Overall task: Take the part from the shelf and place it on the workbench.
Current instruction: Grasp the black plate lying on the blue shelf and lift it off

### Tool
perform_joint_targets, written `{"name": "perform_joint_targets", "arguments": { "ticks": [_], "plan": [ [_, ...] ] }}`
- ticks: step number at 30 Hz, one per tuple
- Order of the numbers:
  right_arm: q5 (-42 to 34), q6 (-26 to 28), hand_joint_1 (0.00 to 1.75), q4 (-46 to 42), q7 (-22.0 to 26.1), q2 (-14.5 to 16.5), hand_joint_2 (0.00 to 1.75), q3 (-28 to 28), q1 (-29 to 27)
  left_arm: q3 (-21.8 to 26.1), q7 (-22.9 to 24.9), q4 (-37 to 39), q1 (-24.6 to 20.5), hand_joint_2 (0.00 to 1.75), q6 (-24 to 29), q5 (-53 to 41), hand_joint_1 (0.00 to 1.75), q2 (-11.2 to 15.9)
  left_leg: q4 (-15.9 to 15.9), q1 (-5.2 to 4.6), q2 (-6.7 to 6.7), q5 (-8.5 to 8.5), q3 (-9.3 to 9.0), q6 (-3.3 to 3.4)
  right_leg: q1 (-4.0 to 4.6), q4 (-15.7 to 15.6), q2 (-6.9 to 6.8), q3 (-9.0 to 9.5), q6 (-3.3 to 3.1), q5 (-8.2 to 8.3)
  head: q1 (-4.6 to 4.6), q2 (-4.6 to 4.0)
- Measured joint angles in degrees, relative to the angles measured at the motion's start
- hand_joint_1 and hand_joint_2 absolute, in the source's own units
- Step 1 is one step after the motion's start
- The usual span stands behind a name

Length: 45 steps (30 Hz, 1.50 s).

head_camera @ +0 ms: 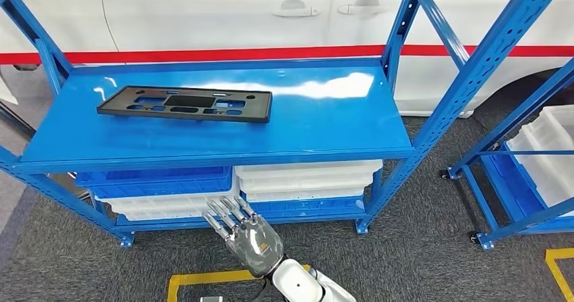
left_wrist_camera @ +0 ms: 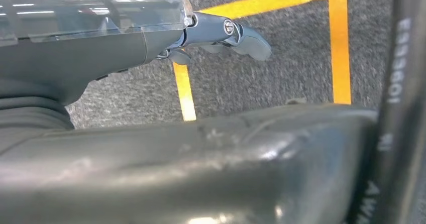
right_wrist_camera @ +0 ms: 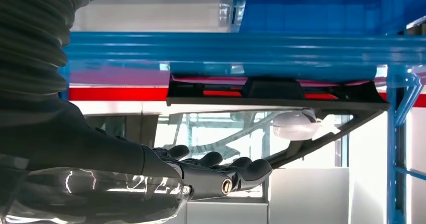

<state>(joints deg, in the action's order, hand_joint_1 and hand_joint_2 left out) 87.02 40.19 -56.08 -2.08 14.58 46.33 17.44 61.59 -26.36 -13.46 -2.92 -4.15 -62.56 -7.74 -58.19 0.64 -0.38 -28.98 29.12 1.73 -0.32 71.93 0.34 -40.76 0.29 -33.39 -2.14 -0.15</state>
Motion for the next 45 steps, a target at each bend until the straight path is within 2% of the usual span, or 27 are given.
{"name": "perform_joint_targets", "arguments": {
  "ticks": [2, 3, 4, 5, 7, 9, 11, 12, 14, 15, 16, 17, 19, 20, 22, 23, 25, 27, 29, 30, 33, 35, 39, 41, 43, 44, 45],
  "plan": [
    [-0.2, 0.0, 0.00, 0.0, 0.2, 0.0, 1.75, -0.3, -0.1, 0.1, 0.0, 0.1, 0.0, 0.00, 0.0, -0.1, 0.00, 0.0, 0.0, -0.07, -0.05, -1.46, -1.91, -0.29, 0.37, -7.0, -0.04, 1.04, -0.79, 6.35, -0.01, 0.00],
    [-0.3, 0.0, 0.00, 0.0, 0.1, 0.0, 1.75, -0.5, -0.2, 0.1, -0.1, 0.2, 0.0, 0.00, 0.0, -0.3, 0.00, -0.1, 0.1, -0.10, -0.07, -2.03, -2.44, -0.52, 0.66, -9.7, -0.07, 1.45, -1.24, 8.51, 0.05, 0.00],
    [-0.3, 0.0, 0.00, 0.0, 0.0, -0.1, 1.75, -0.8, -0.3, 0.1, -0.2, 0.2, -0.1, 0.00, -0.1, -0.4, 0.00, -0.2, 0.4, -0.09, -0.03, -2.53, -2.78, -0.85, 0.92, -11.4, -0.10, 1.66, -1.68, 10.11, 0.12, 0.00],
    [-0.3, 0.0, 0.00, 0.0, 0.1, -0.1, 1.75, -1.1, -0.4, 0.1, -0.2, 0.3, -0.1, 0.00, -0.4, -0.5, 0.00, -0.3, 0.5, -0.10, 0.01, -2.62, -3.08, -1.24, 1.09, -11.9, -0.08, 1.69, -2.07, 10.26, 0.17, 0.00],
    [-0.6, 0.0, 0.00, 0.0, 0.9, 0.0, 1.75, -1.7, -0.5, 0.2, 0.1, 0.3, -0.1, 0.00, -1.1, -0.2, 0.00, -0.4, 0.3, -0.06, 0.11, -2.47, -3.52, -1.94, 0.95, -12.8, 0.06, 2.71, -2.76, 9.97, 0.25, 0.00],
    [-0.9, 0.0, 0.00, -0.1, 1.9, 0.1, 1.75, -2.1, -0.7, 0.5, 0.3, 0.3, -0.3, 0.00, -1.5, 0.1, 0.00, -0.4, -3.5, -0.01, 0.13, -2.09, -2.17, -2.47, 0.60, -13.6, 0.09, 4.35, -3.38, 9.40, 0.24, 0.00],
    [-1.3, 0.0, 0.00, -0.1, 2.8, 0.3, 1.75, -2.4, -0.7, 0.8, 0.4, 0.3, -0.4, 0.00, -1.7, 0.2, 0.00, -0.3, -10.5, 0.13, 0.13, -3.51, 2.20, -3.04, 0.42, -14.0, 0.03, 5.77, -3.69, 8.54, 0.23, 0.00],
    [-1.7, 0.0, 0.00, -0.1, 3.3, 0.3, 1.75, -2.5, -0.8, 1.0, 0.5, 0.3, -0.4, 0.00, -1.7, 0.2, 0.00, -0.3, -13.5, 0.19, 0.14, -5.20, 4.62, -3.27, 0.40, -14.1, 0.06, 6.42, -3.72, 7.98, 0.23, 0.00],
    [-3.1, 0.0, 0.00, -0.1, 4.7, 0.4, 1.75, -2.8, -0.9, 1.2, 0.6, 0.3, -0.1, 0.00, -1.7, 0.2, 0.00, -0.2, -15.2, 0.29, 0.16, -7.82, 7.76, -3.48, 0.36, -14.1, 0.25, 7.99, -3.58, 6.71, 0.23, 0.00],
    [-4.3, 0.0, 0.00, -0.1, 5.7, 0.5, 1.75, -3.0, -0.9, 1.2, 0.6, 0.3, -0.1, 0.00, -1.7, 0.2, 0.00, -0.1, -13.6, 0.30, 0.16, -7.28, 8.19, -3.48, 0.33, -14.1, 0.33, 8.92, -3.46, 6.03, 0.23, 0.00],
    [-5.7, 0.0, 0.00, -0.1, 6.9, 0.7, 1.75, -3.3, -1.0, 1.3, 0.6, 0.3, -0.1, 0.00, -1.7, 0.1, 0.00, -0.1, -10.7, 0.31, 0.17, -4.99, 8.01, -3.40, 0.30, -14.1, 0.36, 9.88, -3.30, 5.33, 0.23, 0.00],
    [-6.9, 0.0, 0.00, -0.1, 8.1, 0.9, 1.75, -3.6, -1.0, 1.4, 0.6, 0.3, 0.0, 0.00, -1.6, 0.1, 0.00, 0.0, -7.0, 0.30, 0.21, -1.29, 7.71, -3.24, 0.32, -14.0, 0.37, 10.73, -3.10, 4.65, 0.24, 0.00],
    [-9.1, 0.0, 0.00, -0.1, 10.0, 1.4, 1.75, -4.4, -1.0, 1.6, 0.6, 0.3, 0.1, 0.00, -1.5, 0.1, 0.00, 0.0, -1.9, 0.06, 0.30, 3.91, 7.20, -2.59, 0.45, -13.8, 0.49, 11.73, -2.48, 3.37, 0.24, 0.00],
    [-9.8, 0.0, 0.00, -0.1, 10.6, 1.6, 1.75, -4.7, -0.9, 1.6, 0.6, 0.3, 0.2, 0.00, -1.4, 0.0, 0.00, 0.0, -0.9, -0.08, 0.30, 4.93, 7.17, -2.18, 0.52, -13.7, 0.55, 11.99, -2.10, 2.98, 0.24, 0.00],
    [-11.0, 0.0, 0.00, -0.1, 11.3, 2.0, 1.75, -5.3, -0.6, 1.6, 0.6, 0.3, 0.2, 0.00, -1.4, -0.1, 0.00, 0.0, -0.7, -0.13, 0.17, 4.62, 6.48, -1.33, 0.57, -13.3, 0.55, 12.33, -1.43, 2.58, 0.24, 0.00],
    [-11.4, 0.0, 0.00, -0.1, 11.5, 2.2, 1.75, -5.6, -0.3, 1.7, 0.6, 0.3, 0.1, 0.00, -1.3, -0.1, 0.00, -0.1, -0.5, -0.03, 0.12, 4.50, 5.99, -0.92, 0.55, -12.4, 0.48, 12.24, -1.16, 2.51, 0.23, 0.00],
    [-11.9, 0.0, 0.00, -0.1, 11.7, 2.6, 1.75, -5.9, 0.2, 1.7, 0.6, 0.3, 0.0, 0.00, -1.3, -0.2, 0.00, -0.1, -0.1, 0.12, 0.07, 4.06, 4.87, -0.22, 0.43, -8.1, 0.29, 9.91, -0.69, 1.33, 0.25, 0.00],
    [-12.0, 0.0, 0.00, 0.0, 11.7, 2.7, 1.75, -6.3, 0.3, 1.7, 0.6, 0.3, -0.1, 0.00, -1.3, -0.2, 0.00, -0.1, 0.0, 0.05, 0.05, 3.27, 4.07, 0.16, 0.21, -1.6, 0.18, 5.25, -0.33, -0.93, 0.24, 0.00],
    [-12.0, 0.0, 0.00, 0.0, 11.7, 2.7, 1.75, -6.6, 0.2, 1.9, 0.6, 0.3, -0.1, 0.00, -1.3, -0.2, 0.00, -0.1, 0.0, -0.02, -0.03, 2.27, 3.02, 0.21, 0.02, 1.4, 0.12, 1.64, -0.14, -1.94, 0.23, 0.00],
    [-12.1, 0.0, 0.00, 0.1, 11.7, 2.8, 1.75, -6.7, 0.2, 2.1, 0.6, 0.3, -0.1, 0.00, -1.3, -0.2, 0.00, 0.0, 0.0, -0.04, -0.10, 1.68, 2.31, 0.16, 0.00, 0.5, 0.09, 1.05, -0.15, -1.07, 0.24, 0.00],
    [-12.6, 0.0, 0.00, 0.5, 11.7, 3.0, 1.75, -6.9, 0.6, 2.4, 0.5, 0.3, 0.0, 0.00, -1.4, -0.5, 0.00, -0.1, 0.1, -0.12, -0.26, -0.21, 0.01, -0.32, 0.46, -8.6, 0.01, 2.56, -1.25, 6.51, 0.22, 0.00],
    [-13.3, 0.0, 0.00, 1.0, 11.7, 3.3, 1.75, -6.9, 1.1, 2.4, 0.4, 0.4, -0.1, 0.00, -1.5, -0.7, 0.00, -0.2, 0.3, -0.09, -0.28, -1.03, -0.92, -1.00, 0.97, -12.0, 0.08, 3.28, -2.20, 8.91, 0.31, 0.00],
    [-14.2, 0.0, 0.00, 1.8, 11.6, 4.1, 1.75, -6.9, 2.6, 2.4, 0.0, 0.4, -0.4, 0.00, -1.6, -0.7, 0.00, -0.1, -2.0, -0.09, -0.11, -0.86, -1.14, -2.50, 0.70, -13.9, 0.25, 5.85, -3.45, 8.14, 0.37, 0.00],
    [-14.2, 0.0, 0.00, 2.1, 11.6, 4.3, 1.75, -6.9, 3.3, 2.4, 0.0, 0.4, -0.6, 0.00, -1.6, -0.8, 0.00, 0.0, -7.3, 0.11, -0.01, -2.37, 1.79, -3.01, 0.45, -14.6, 0.12, 7.48, -3.80, 7.45, 0.37, 0.00],
    [-14.3, 0.0, 0.00, 2.4, 11.6, 4.4, 1.75, -6.9, 3.6, 2.4, 0.0, 0.4, -0.5, 0.00, -1.6, -0.8, 0.00, 0.0, -13.2, 0.35, 0.00, -4.86, 6.25, -3.69, 0.38, -14.7, 0.10, 8.69, -3.88, 6.39, 0.36, 0.00],
    [-14.3, 0.0, 0.00, 2.6, 11.6, 4.4, 1.75, -6.9, 3.6, 2.4, 0.0, 0.4, -0.4, 0.00, -1.6, -0.8, 0.00, 0.0, -14.5, 0.48, 0.00, -5.43, 7.92, -3.98, 0.34, -14.7, 0.17, 9.41, -3.80, 5.78, 0.35, 0.00],
    [-14.5, 0.0, 0.00, 2.8, 11.6, 4.4, 1.75, -6.9, 3.6, 2.4, 0.0, 0.4, -0.3, 0.00, -1.6, -0.9, 0.00, 0.0, -14.0, 0.59, 0.01, -4.95, 8.79, -4.11, 0.27, -14.7, 0.23, 10.22, -3.65, 5.13, 0.36, 0.00]
  ]
}}
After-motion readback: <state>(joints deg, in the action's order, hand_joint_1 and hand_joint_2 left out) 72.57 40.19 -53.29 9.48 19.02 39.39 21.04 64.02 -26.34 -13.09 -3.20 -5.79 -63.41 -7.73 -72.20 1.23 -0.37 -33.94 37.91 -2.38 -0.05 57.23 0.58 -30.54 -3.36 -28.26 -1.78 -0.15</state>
